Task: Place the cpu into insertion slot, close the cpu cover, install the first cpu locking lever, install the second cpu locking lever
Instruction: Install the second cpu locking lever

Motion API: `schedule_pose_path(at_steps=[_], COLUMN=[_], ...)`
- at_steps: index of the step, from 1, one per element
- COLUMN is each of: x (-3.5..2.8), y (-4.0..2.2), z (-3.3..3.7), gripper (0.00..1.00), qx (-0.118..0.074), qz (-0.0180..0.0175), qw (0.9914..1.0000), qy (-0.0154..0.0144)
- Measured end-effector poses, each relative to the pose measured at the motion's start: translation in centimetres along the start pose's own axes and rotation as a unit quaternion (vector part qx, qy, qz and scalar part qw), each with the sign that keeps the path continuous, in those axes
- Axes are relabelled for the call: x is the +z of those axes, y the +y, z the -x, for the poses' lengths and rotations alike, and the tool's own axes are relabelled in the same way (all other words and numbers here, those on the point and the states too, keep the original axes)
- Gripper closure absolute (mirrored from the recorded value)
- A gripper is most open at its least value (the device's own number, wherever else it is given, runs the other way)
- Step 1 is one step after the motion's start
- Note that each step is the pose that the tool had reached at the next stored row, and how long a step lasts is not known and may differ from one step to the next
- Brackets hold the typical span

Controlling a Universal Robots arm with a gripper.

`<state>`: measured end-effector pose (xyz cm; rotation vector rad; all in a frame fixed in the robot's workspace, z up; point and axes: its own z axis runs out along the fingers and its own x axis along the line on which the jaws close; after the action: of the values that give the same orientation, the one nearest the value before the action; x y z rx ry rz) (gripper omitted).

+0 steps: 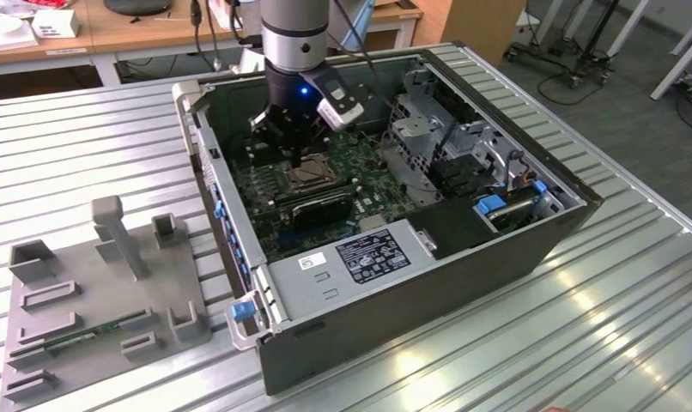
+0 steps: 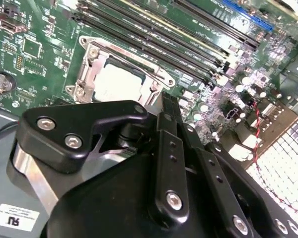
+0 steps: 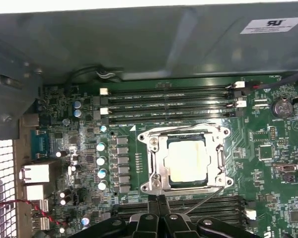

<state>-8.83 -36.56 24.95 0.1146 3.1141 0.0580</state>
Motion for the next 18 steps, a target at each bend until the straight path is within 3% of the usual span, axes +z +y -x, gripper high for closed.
schedule_pose_path(at_steps=[9,18], x=[0.04,0.02], y=[0.08,-0.7], z=[1.55,1.69], gripper=[0.89,0.89], qx=[0.001,0.001], qz=[-0.0009,-0.0011], qw=[0.99991,0.99989], qy=[0.0133,0.0146])
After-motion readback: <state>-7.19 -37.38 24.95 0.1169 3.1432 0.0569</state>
